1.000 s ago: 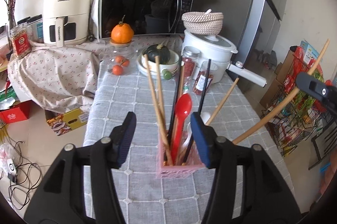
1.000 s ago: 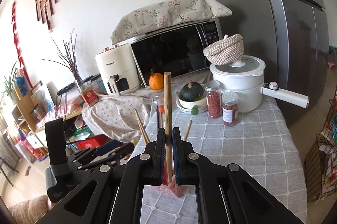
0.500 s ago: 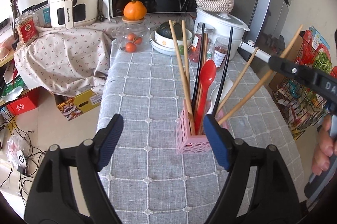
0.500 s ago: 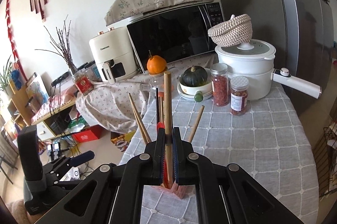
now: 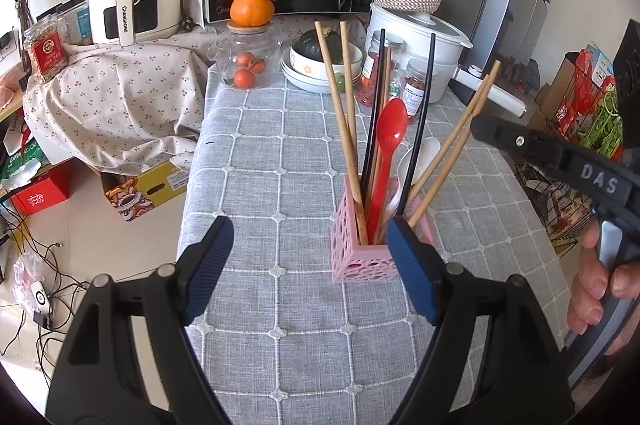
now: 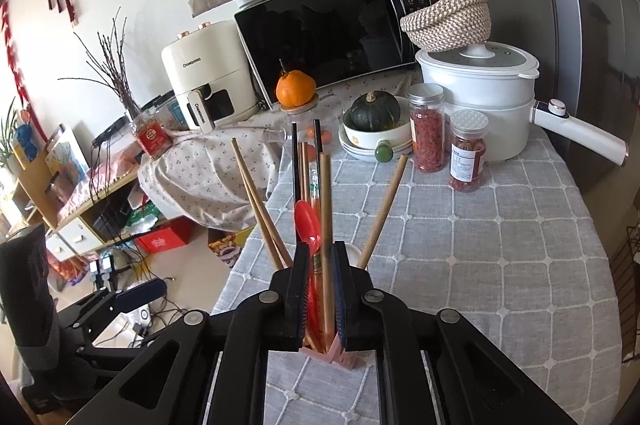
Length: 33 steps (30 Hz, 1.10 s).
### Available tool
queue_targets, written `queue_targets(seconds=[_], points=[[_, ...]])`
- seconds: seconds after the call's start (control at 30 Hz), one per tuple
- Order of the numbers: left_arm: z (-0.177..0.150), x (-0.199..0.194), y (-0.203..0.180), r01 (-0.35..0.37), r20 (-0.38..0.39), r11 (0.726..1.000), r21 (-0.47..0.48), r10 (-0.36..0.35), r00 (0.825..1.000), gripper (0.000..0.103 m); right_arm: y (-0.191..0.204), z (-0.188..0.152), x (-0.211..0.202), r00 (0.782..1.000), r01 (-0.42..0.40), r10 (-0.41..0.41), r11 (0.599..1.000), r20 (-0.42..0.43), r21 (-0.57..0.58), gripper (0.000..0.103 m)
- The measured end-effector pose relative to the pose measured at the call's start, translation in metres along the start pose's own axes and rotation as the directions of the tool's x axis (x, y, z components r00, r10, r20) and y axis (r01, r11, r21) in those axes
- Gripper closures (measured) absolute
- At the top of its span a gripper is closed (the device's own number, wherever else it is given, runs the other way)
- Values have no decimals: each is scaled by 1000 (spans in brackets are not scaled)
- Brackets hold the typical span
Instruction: Organize utensils
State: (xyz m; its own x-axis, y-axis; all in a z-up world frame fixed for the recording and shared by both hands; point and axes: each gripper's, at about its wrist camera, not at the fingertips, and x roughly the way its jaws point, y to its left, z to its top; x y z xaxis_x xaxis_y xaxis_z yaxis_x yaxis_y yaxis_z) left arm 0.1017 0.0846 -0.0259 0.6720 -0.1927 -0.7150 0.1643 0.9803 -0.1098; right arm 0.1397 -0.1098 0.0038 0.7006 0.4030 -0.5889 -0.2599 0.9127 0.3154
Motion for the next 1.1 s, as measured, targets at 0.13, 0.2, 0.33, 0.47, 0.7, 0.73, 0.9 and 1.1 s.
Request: queue_targets(seconds=[0.13,0.2,0.33,0.47,0.7,0.73,0.9,1.1], points=[[0,-4,-4,-1,5,1000,-5,1,1000,24,-1,6,-18,999,-12,11,1000,47,5,67],[0,-8,-8,0,10,1000,-4,0,1000,23,-3,8,-29,997,-12,12,1000,73,5,53],[1,-17,-16,-4,27,1000,0,4,1000,20,-8,12,-54,992,27,-26,1000,121,-3,37],[0,-31,-29,-26,45,1000,14,26,999,18,-17,10,-79,984,119,-117,993,133,-7,26],[-4,-59,-51,-83,109,996,39,78,991,8,-40,-9,-119,954,277,-279,960,107,40,4],[-4,-63,-54,-88,120,995,40,82,989,7,-42,-13,-123,948,298,-301,953,103,44,3],[-4,-73,-71,-108,159,994,34,102,982,5,-45,-29,-144,918,381,-384,924,102,41,2],[-3,-73,-87,-111,174,994,7,108,979,5,-44,-34,-156,910,398,-399,917,116,29,2]])
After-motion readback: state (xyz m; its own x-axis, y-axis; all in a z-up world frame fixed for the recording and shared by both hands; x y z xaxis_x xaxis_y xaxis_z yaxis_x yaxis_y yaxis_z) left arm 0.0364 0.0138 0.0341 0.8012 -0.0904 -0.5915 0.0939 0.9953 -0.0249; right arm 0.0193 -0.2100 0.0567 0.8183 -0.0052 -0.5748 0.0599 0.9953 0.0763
